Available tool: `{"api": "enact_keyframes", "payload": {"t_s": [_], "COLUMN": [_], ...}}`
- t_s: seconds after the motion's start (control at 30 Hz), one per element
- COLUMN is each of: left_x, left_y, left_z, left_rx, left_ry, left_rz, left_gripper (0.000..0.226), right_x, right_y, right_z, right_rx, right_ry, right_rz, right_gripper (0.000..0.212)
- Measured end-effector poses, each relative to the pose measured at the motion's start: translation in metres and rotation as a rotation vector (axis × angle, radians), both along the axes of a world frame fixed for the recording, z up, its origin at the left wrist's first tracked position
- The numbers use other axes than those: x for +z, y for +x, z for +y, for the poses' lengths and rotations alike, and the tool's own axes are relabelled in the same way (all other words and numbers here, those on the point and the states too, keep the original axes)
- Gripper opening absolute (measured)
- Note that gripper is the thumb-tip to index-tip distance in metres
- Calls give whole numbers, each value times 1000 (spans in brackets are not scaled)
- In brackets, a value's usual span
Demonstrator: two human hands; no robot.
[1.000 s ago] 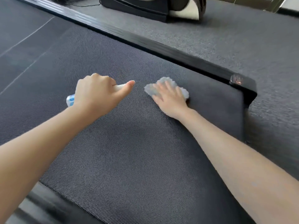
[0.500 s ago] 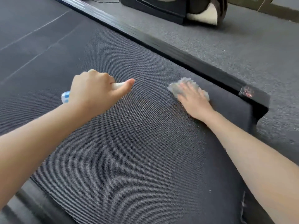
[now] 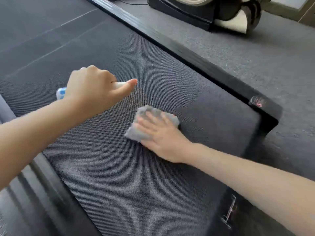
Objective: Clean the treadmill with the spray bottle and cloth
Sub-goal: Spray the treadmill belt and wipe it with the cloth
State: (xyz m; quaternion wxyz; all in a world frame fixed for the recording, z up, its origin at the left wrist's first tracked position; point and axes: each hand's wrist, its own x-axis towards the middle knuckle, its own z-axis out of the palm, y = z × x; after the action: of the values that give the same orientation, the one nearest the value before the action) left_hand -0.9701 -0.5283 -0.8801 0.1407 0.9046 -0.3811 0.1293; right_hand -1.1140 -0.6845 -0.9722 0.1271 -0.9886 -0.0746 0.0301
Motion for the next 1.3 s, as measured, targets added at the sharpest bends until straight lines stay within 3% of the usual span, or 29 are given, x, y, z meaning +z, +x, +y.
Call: {"api": "enact_keyframes", "payload": {"t_s": [0.07, 0.17, 0.23, 0.3, 0.4, 0.47, 0.53, 0.6, 0.7, 0.8, 0.9, 1.07, 1.23, 1.3], "left_x": [6, 10, 10, 7, 2, 1, 3, 5, 3, -3, -8, -10, -10, -12], "left_y": [-7, -16, -20, -23, -25, -26, -28, -37, -53, -68, -79, -87, -89, -91], "left_z": [2, 8, 14, 20, 27, 31, 29, 20, 0, -19, -33, -40, -36, -36], "left_rx": [27, 63, 79, 91, 91, 87, 92, 95, 72, 32, 2, -19, -28, -42], "left_ry": [-8, -15, 5, 34, 67, 70, 51, 15, -18, -14, 4, 13, 58, 67], "left_rz": [-28, -43, -46, -26, -38, -69, -74, -42, -2, 5, 10, 50, 36, 21], "left_gripper": [70, 71, 72, 74, 79, 81, 81, 76, 72, 71, 72, 70, 71, 70], "right_x": [-11, -11, -3, 3, 4, -4, -9, -2, 12, -3, -16, -12, -18, -19], "right_y": [-20, -27, -15, -7, -16, -20, -15, -10, -28, -69, -84, -64, -90, -97], "right_z": [50, 37, -12, -76, -163, -191, -186, -155, -62, 14, 11, -88, -229, -248], "right_rx": [327, 422, 231, -116, -632, -757, -755, -663, -284, 161, 230, -59, -738, -858], "right_ry": [-42, -128, -88, -29, -101, -108, -102, -78, -158, -38, -70, -118, -227, -209], "right_rz": [-9, -40, -26, -42, -3, 81, 47, -11, -220, -122, -71, -133, -87, 19], "right_gripper": [54, 52, 51, 50, 57, 56, 53, 44, 23, 44, 53, 51, 70, 73]}}
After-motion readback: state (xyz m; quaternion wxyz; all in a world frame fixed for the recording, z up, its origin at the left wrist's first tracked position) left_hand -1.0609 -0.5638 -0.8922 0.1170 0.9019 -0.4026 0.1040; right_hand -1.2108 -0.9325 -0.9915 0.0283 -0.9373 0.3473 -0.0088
